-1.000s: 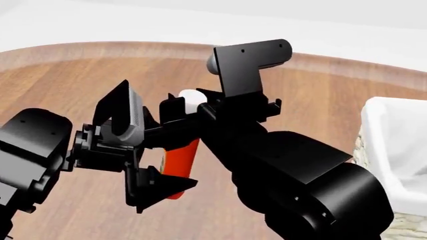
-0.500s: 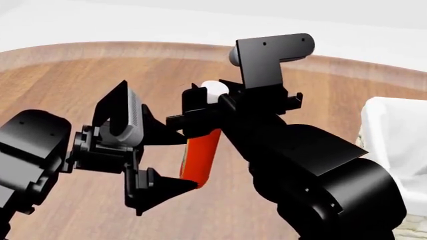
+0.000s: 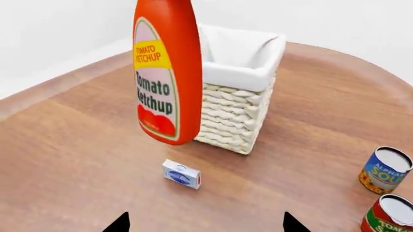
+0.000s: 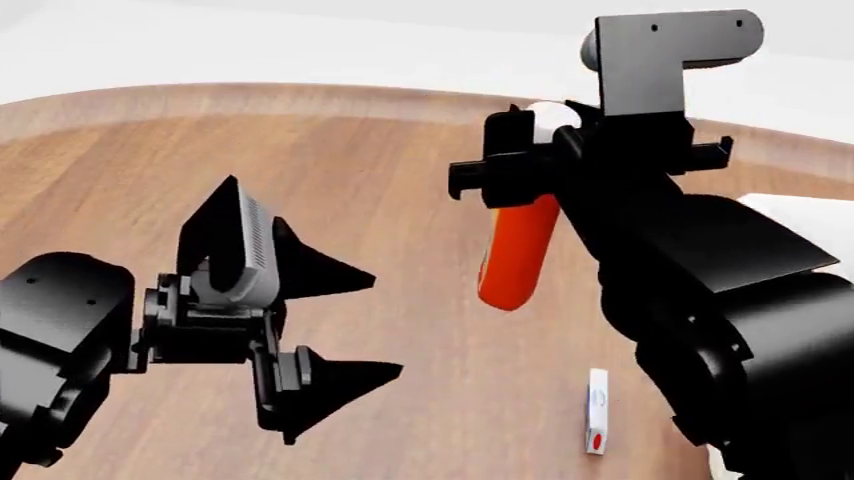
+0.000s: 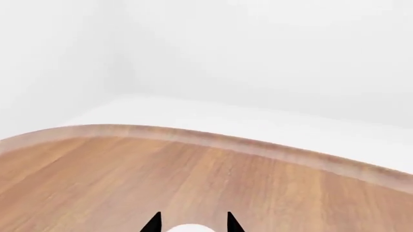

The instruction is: Pick up the ketchup, and put it in the basket.

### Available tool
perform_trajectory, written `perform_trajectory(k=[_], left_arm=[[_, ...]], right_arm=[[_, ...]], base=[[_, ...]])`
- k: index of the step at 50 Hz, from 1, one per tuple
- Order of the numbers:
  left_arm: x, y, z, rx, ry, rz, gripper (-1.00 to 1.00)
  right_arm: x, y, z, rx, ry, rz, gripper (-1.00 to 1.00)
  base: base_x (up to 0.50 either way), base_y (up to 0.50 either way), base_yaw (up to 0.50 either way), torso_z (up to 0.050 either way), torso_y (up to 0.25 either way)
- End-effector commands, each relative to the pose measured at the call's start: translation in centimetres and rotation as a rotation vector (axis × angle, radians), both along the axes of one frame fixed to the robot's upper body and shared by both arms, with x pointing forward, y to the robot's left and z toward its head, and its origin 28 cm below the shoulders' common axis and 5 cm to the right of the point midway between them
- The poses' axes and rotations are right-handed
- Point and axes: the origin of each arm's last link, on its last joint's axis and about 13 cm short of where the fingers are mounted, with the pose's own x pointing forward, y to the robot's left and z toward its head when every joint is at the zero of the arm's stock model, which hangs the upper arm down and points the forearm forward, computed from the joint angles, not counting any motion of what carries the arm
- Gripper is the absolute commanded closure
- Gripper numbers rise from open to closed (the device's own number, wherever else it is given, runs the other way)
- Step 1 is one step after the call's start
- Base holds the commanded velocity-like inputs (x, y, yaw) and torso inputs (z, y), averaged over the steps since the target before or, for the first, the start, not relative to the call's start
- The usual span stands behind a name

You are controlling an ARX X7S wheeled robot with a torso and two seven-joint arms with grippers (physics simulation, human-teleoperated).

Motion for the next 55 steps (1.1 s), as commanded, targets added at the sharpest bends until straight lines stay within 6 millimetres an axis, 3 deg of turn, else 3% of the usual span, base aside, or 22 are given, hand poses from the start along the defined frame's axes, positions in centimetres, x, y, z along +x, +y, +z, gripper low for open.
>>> perform_trajectory(k=[1, 15, 22, 42, 55], left_arm=[[-1.2, -0.9, -1.4, -0.114, -0.123, 0.147, -1.00], [-1.3, -1.3, -2.6, -0.177, -0.203, 0.491, -1.00], [-1.7, -1.1, -3.3, -0.171, -0.214, 0.613, -1.00], [-2.6, -0.3, -3.9, -0.203, -0.233, 0.910, -1.00], [-4.4, -0.3, -3.8, -0.237, -0.224, 0.910, -1.00]], right_arm=[[1.8, -2.2, 2.3, -0.052, -0.075, -0.077, 1.00], [2.8, -4.9, 5.9, -0.119, -0.132, -0.189, 1.00], [3.0, -6.4, 6.8, -0.138, -0.145, -0.256, 1.00], [4.7, -10.7, 5.7, -0.180, -0.156, -0.471, 1.00], [5.1, -12.5, 4.3, -0.228, -0.146, -0.527, 1.00]], base=[[0.00, 0.00, 0.00, 0.000, 0.000], [0.00, 0.00, 0.00, 0.001, 0.000], [0.00, 0.00, 0.00, 0.000, 0.001], [0.00, 0.00, 0.00, 0.000, 0.000], [0.00, 0.00, 0.00, 0.000, 0.001]])
